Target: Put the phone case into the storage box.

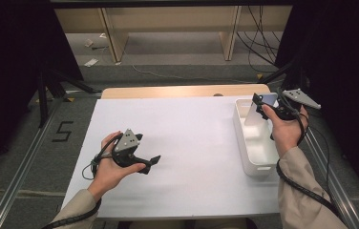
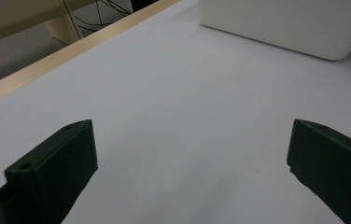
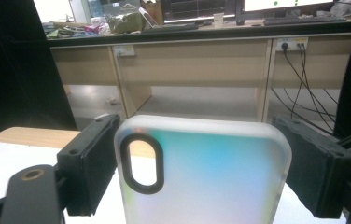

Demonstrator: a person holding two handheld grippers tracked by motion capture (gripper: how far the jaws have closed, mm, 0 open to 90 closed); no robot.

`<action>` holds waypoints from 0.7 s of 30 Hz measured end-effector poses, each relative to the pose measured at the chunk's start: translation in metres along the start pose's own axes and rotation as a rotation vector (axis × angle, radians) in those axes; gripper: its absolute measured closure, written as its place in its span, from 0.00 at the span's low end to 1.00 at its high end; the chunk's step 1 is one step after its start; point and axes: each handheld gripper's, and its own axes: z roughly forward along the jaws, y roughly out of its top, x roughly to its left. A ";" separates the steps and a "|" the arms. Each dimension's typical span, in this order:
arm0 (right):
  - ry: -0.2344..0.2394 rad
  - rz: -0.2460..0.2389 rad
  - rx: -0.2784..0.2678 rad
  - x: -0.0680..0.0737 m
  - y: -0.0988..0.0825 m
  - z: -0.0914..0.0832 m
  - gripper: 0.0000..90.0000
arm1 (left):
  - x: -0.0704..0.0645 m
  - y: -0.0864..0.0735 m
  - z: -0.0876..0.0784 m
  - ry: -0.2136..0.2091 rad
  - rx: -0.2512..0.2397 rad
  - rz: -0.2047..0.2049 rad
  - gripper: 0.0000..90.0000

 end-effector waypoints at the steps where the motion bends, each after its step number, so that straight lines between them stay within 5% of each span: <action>1: 0.000 0.000 -0.001 0.000 0.000 0.000 0.21 | 0.000 0.000 0.000 0.000 0.001 0.000 0.01; 21: -0.007 0.001 0.016 -0.001 -0.002 0.010 0.21 | -0.001 0.000 0.001 -0.004 0.001 -0.001 0.01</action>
